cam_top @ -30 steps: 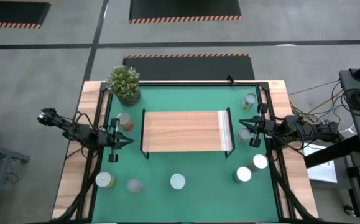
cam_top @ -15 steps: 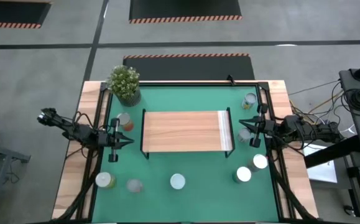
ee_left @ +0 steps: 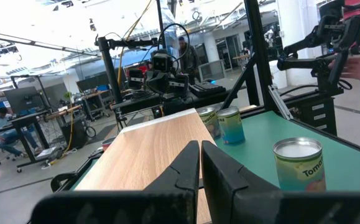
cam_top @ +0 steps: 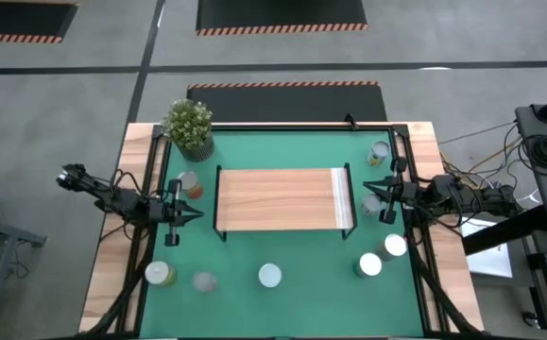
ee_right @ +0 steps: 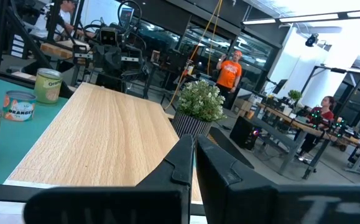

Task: Pick and place cans onto a shelf

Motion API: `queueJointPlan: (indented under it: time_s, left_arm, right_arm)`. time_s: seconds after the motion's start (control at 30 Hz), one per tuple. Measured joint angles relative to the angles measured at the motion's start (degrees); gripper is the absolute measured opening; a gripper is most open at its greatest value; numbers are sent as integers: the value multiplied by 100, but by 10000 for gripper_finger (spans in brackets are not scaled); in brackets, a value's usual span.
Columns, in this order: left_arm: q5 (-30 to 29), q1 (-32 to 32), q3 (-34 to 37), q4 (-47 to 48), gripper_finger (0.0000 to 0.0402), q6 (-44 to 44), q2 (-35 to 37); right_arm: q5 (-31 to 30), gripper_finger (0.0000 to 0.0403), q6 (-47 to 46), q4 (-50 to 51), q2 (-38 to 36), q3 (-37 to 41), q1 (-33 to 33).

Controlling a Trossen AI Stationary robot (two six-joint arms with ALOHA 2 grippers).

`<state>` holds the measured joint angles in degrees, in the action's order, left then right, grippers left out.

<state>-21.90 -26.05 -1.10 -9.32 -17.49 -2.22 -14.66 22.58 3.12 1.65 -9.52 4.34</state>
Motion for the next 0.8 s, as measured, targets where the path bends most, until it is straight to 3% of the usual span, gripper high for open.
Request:
queueJointPlan:
  time_s: [0.57,0.8]
  left_arm:
    - [-1,-1,0,2,0,1,0]
    - [0,-1,0,1,0,1,0]
  right_arm:
    - [2,9,-586,-3,0,0,-1]
    - [-5,9,-1677,-24,0,0,-4]
